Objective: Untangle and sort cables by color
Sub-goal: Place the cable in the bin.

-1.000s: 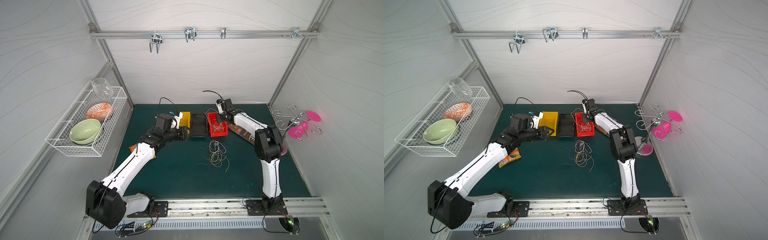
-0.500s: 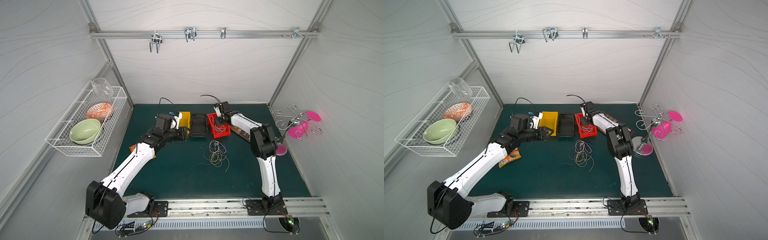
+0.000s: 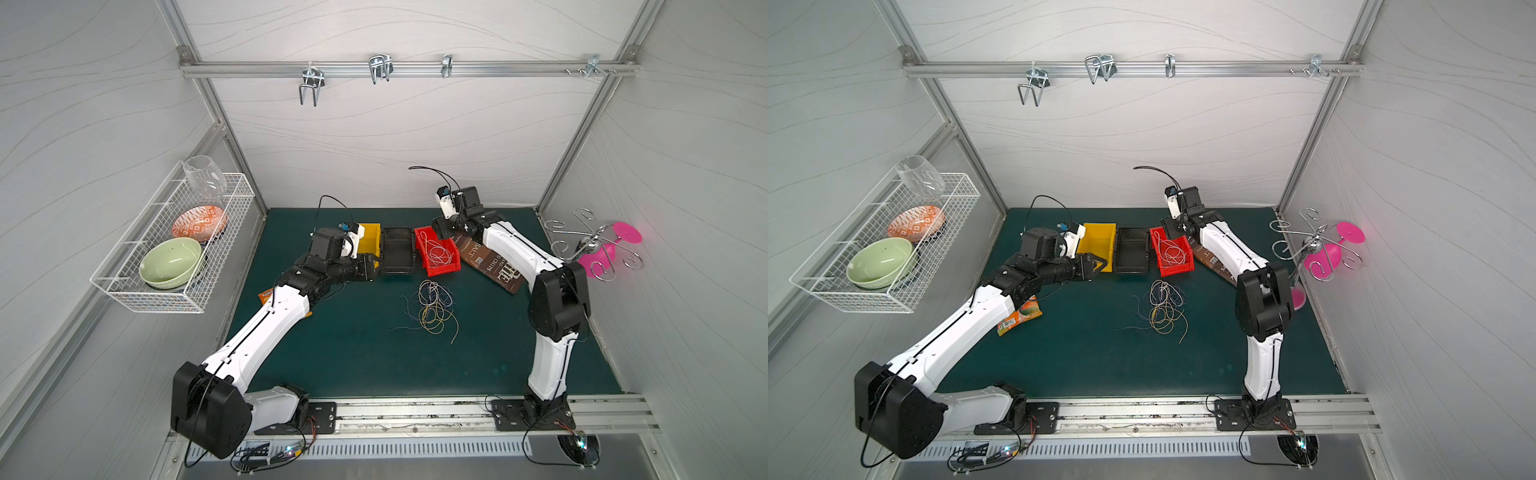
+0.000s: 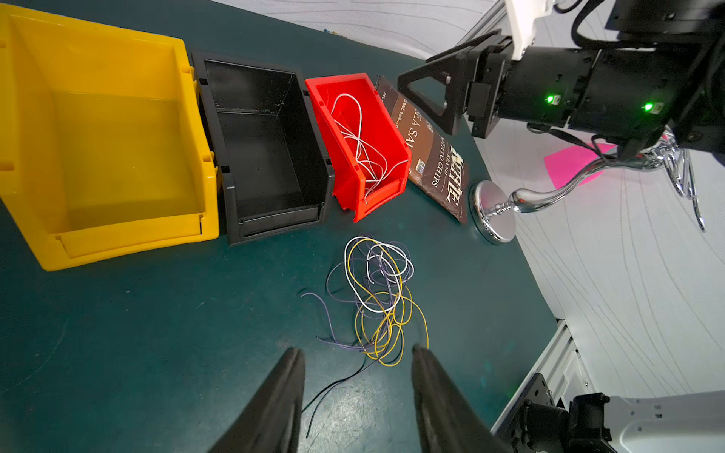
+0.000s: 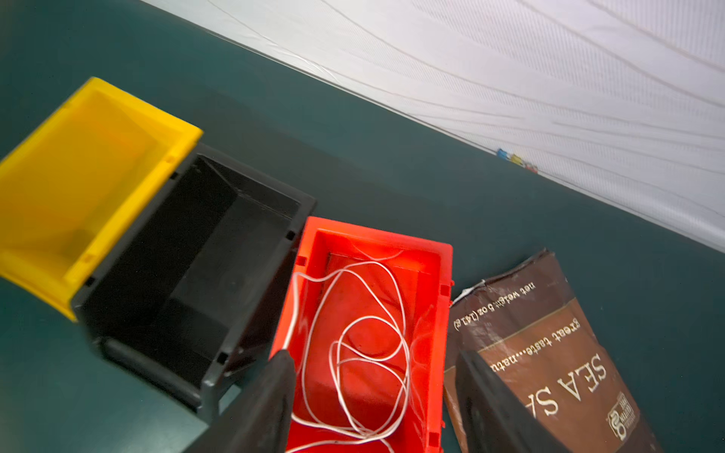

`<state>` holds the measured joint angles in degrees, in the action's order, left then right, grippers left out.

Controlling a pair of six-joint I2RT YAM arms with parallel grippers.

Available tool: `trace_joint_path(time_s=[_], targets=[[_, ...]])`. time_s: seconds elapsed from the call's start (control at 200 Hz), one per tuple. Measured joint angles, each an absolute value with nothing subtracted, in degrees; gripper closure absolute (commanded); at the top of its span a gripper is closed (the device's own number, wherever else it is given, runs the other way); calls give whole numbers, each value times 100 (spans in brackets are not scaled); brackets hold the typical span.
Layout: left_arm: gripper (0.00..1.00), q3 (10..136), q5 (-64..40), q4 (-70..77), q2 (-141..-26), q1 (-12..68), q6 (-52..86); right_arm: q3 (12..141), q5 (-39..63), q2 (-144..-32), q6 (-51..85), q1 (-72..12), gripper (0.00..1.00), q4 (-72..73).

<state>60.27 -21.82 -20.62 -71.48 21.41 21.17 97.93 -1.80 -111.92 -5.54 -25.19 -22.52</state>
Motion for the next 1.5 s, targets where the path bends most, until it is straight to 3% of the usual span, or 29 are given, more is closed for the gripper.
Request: trace_joint_path(time_s=[0.18, 0.365, 0.805, 1.12, 1.315, 1.501], targets=[[52, 6027, -2158, -2084, -7144, 2141, 2097, 9904, 213, -11592, -513, -2622, 53, -2259], [52, 6027, -2139, -2176, -7109, 2139, 2053, 10055, 266, -12156, -427, -2668, 100, -2298], [52, 6027, -2139, -2255, -7083, 2137, 2012, 10206, -123, -12711, -405, -2628, 100, -2340], [51, 6027, -2134, -2270, -7008, 2137, 2012, 10294, 21, -12492, -508, -2606, 57, -2692], [50, 6027, -2099, -2320, -6901, 2137, 1970, 10075, 246, -11386, -508, -2342, 44, -2790], [27, 5977, -1820, -2359, -6722, 2132, 1839, 9343, 659, -10462, -202, -1686, 23, -2475]])
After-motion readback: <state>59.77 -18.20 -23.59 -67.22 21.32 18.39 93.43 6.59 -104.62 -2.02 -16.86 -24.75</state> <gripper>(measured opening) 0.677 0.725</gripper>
